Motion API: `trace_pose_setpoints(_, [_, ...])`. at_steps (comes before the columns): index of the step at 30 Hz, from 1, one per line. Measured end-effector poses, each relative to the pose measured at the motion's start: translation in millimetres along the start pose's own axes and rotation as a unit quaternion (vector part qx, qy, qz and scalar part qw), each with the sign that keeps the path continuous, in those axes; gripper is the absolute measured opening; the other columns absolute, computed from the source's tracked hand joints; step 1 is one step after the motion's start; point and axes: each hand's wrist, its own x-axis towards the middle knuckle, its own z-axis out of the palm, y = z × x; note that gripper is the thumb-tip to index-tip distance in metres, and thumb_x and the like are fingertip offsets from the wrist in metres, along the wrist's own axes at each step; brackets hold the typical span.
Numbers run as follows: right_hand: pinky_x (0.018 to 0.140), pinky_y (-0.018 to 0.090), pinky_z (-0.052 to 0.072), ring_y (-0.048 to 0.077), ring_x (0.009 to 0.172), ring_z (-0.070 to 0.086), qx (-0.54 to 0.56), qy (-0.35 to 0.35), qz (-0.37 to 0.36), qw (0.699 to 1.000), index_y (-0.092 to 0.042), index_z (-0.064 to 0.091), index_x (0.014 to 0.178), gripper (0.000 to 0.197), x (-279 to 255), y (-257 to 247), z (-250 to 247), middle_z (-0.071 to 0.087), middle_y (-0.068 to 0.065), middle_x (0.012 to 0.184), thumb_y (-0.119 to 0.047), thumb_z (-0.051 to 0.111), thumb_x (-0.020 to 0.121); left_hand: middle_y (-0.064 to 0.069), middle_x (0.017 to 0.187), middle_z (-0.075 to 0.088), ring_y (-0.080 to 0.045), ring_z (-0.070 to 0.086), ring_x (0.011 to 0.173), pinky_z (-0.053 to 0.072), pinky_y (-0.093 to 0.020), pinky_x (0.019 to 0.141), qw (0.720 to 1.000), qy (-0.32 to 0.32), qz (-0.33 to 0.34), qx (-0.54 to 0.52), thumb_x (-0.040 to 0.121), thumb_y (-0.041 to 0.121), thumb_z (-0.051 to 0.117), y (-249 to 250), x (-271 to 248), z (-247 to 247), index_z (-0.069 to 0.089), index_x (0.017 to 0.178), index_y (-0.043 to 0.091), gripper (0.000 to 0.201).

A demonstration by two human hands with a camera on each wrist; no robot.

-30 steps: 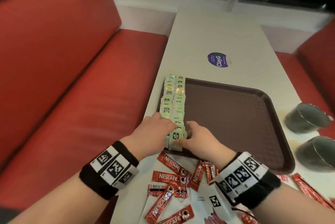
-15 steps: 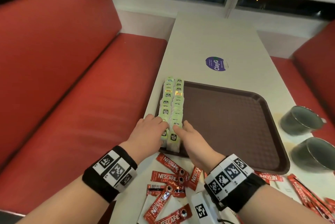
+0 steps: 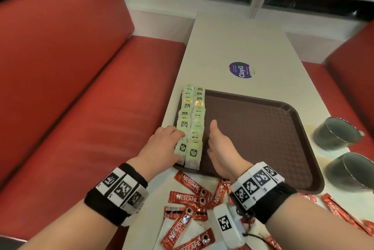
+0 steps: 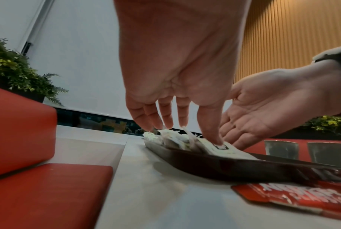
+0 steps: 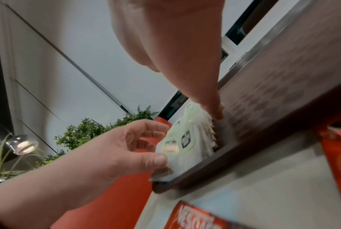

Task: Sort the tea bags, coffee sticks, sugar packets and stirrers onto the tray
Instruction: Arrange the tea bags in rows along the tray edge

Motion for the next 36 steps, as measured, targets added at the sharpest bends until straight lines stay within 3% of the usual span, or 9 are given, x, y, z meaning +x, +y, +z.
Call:
trace_pose_setpoints(4, [0.096, 0.024, 0.031, 0.017, 0.137, 0.035, 0.034, -0.008, -0.003, 0.999, -0.013, 0.023, 0.149, 0.062, 10.6, -12.1, 0.8, 0.043, -0.010, 0.136, -0.050, 0.017, 0.101, 0.002, 0.145, 0.040, -0.020, 0.034, 0.131, 0.032, -0.032, 0.106, 0.987, 0.020, -0.071, -0.141, 0.093, 0.031, 0.055, 4.4, 8.1, -5.9, 0.032, 0.144, 0.022, 0.057])
trace_pose_setpoints(6, [0.092, 0.026, 0.037, 0.012, 0.122, 0.048, 0.055, -0.014, -0.003, 0.998, -0.009, 0.024, 0.148, 0.063, 13.4, -13.9, 3.1, 0.044, -0.016, 0.119, -0.050, 0.018, 0.101, -0.002, 0.144, 0.043, -0.020, 0.043, 0.127, 0.036, -0.026, 0.098, 0.973, 0.014, -0.099, -0.209, 0.097, 0.020, 0.046, 6.2, 12.3, -8.8, 0.030, 0.145, 0.020, 0.051])
trace_pose_setpoints(9, [0.075, 0.020, 0.045, 0.000, 0.092, 0.057, 0.039, -0.004, -0.012, 0.999, -0.009, 0.030, 0.145, 0.063, 11.9, -13.6, 8.1, 0.050, -0.011, 0.116, -0.052, 0.020, 0.100, -0.008, 0.144, 0.043, -0.021, 0.044, 0.127, 0.034, -0.023, 0.094, 0.960, -0.004, -0.119, -0.254, 0.095, 0.011, 0.040, 8.3, 15.0, -12.3, 0.028, 0.145, 0.019, 0.052])
trace_pose_setpoints(13, [0.095, 0.027, 0.034, 0.020, 0.135, 0.039, 0.048, 0.018, 0.008, 0.999, -0.008, 0.026, 0.148, 0.063, 7.6, -16.8, 9.3, 0.046, -0.007, 0.131, -0.050, 0.020, 0.101, -0.007, 0.143, 0.043, -0.017, 0.045, 0.119, 0.034, -0.021, 0.084, 0.938, 0.011, -0.153, -0.310, 0.094, 0.005, 0.037, 5.7, 14.2, -16.0, 0.030, 0.144, 0.021, 0.053])
trace_pose_setpoints(19, [0.116, 0.042, 0.023, 0.025, 0.143, 0.025, 0.014, 0.035, 0.053, 0.998, -0.012, 0.017, 0.151, 0.075, 5.3, -2.5, -5.2, 0.024, 0.008, 0.156, -0.061, 0.030, 0.095, 0.000, 0.119, 0.055, -0.015, 0.056, 0.100, 0.042, -0.019, 0.068, 0.950, 0.029, -0.176, -0.256, 0.086, 0.017, 0.062, -5.3, 0.4, -13.0, 0.045, 0.130, 0.024, 0.048])
trace_pose_setpoints(24, [0.114, 0.044, 0.028, 0.027, 0.142, 0.028, 0.027, 0.028, 0.059, 0.998, -0.010, 0.011, 0.152, 0.080, -6.1, 11.2, -16.3, 0.022, 0.012, 0.157, -0.058, 0.038, 0.094, 0.003, 0.100, 0.058, -0.013, 0.061, 0.087, 0.044, -0.015, 0.061, 0.962, 0.008, -0.164, -0.219, 0.074, 0.014, 0.076, -5.2, 0.0, -7.0, 0.055, 0.115, 0.023, 0.046])
trace_pose_setpoints(28, [0.114, 0.041, 0.027, 0.027, 0.142, 0.028, 0.038, 0.007, 0.054, 0.998, -0.010, 0.011, 0.152, 0.075, -10.5, 11.9, -11.4, 0.024, 0.013, 0.156, -0.054, 0.037, 0.096, -0.002, 0.100, 0.059, -0.014, 0.060, 0.082, 0.049, -0.019, 0.071, 0.965, 0.030, -0.149, -0.215, 0.076, 0.003, 0.069, -0.6, 2.5, -3.0, 0.056, 0.112, 0.017, 0.041])
trace_pose_setpoints(31, [0.113, 0.038, 0.028, 0.024, 0.138, 0.036, 0.025, -0.010, 0.037, 0.999, -0.010, 0.023, 0.149, 0.063, -11.5, 12.8, -7.4, 0.038, 0.010, 0.148, -0.049, 0.031, 0.100, -0.004, 0.094, 0.056, -0.010, 0.051, 0.069, 0.044, -0.008, 0.062, 0.959, 0.050, -0.134, -0.246, 0.078, -0.008, 0.060, 2.0, 3.0, 0.8, 0.057, 0.111, 0.011, 0.039])
trace_pose_setpoints(36, [0.082, 0.019, 0.045, 0.002, 0.088, 0.059, 0.014, -0.039, 0.027, 0.999, -0.014, 0.043, 0.140, 0.053, -8.4, 19.6, -4.0, 0.056, -0.009, 0.123, -0.048, 0.028, 0.101, -0.002, 0.094, 0.057, -0.012, 0.056, 0.079, 0.040, -0.004, 0.061, 0.961, 0.073, -0.134, -0.232, 0.082, -0.001, 0.059, 2.3, 1.2, 4.2, 0.058, 0.111, 0.010, 0.031])
